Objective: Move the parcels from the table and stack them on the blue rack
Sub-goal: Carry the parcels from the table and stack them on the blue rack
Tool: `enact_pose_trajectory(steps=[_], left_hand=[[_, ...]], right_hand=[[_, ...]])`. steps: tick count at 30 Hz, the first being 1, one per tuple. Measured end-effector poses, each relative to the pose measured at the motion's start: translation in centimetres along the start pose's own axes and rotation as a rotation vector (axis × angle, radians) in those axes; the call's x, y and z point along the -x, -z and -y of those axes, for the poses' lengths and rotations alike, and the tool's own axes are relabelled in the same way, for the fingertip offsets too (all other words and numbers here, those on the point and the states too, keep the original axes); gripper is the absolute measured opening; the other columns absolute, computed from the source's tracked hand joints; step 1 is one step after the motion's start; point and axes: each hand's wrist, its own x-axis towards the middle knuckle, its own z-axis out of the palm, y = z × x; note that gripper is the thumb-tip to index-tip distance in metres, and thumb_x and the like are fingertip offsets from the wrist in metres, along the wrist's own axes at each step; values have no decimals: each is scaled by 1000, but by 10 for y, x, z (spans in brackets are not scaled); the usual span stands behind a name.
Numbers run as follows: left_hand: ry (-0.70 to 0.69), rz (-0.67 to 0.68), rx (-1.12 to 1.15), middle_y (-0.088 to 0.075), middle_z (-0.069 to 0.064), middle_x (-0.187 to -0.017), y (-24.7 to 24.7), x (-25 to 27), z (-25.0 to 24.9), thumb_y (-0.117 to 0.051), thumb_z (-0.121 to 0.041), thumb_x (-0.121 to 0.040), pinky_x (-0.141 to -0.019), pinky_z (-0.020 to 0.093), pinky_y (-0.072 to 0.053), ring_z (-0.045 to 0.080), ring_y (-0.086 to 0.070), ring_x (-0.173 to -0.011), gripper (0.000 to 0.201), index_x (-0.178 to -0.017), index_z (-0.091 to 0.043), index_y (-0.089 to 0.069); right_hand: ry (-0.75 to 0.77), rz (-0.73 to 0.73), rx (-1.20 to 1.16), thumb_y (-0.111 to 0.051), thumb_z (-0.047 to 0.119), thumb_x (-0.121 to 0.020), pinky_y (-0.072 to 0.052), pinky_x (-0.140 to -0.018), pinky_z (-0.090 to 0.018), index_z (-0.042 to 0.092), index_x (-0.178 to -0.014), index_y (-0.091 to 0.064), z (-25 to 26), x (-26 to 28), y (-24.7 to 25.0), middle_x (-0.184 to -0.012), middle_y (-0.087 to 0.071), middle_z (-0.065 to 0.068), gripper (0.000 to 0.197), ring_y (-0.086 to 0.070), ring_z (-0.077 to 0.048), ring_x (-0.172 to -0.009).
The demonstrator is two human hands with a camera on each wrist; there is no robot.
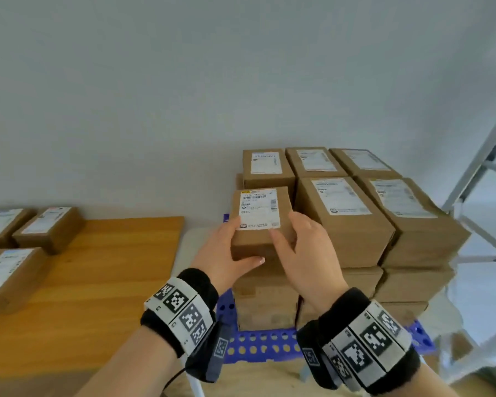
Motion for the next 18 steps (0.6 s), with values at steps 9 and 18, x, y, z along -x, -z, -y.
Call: enact_pose_trajectory(steps=[9,18], left_hand=[[8,-22,-88,-43,-6,-136,-14,-7,-15,-74,-43,-73,-99,24,-36,11,-44,-118,83,-142,-33,-29],[-29,-47,-89,-44,-4,-135,-19,-18,-19,-69,-44,-77,-96,24,-39,12,-45,-117,78,-143,-30,-29]], right_hand=[[-94,-62,328,-36,34,-98,-18,-117,-42,16,-127,-57,-65,-32,45,-138,-50,-4,40,-36,-22,-134],[-39,-99,382,-37,37,-95,-36,-106,-43,20,-116,-63,-71,-30,40,-119,-61,0,37,-50,-21,-119]])
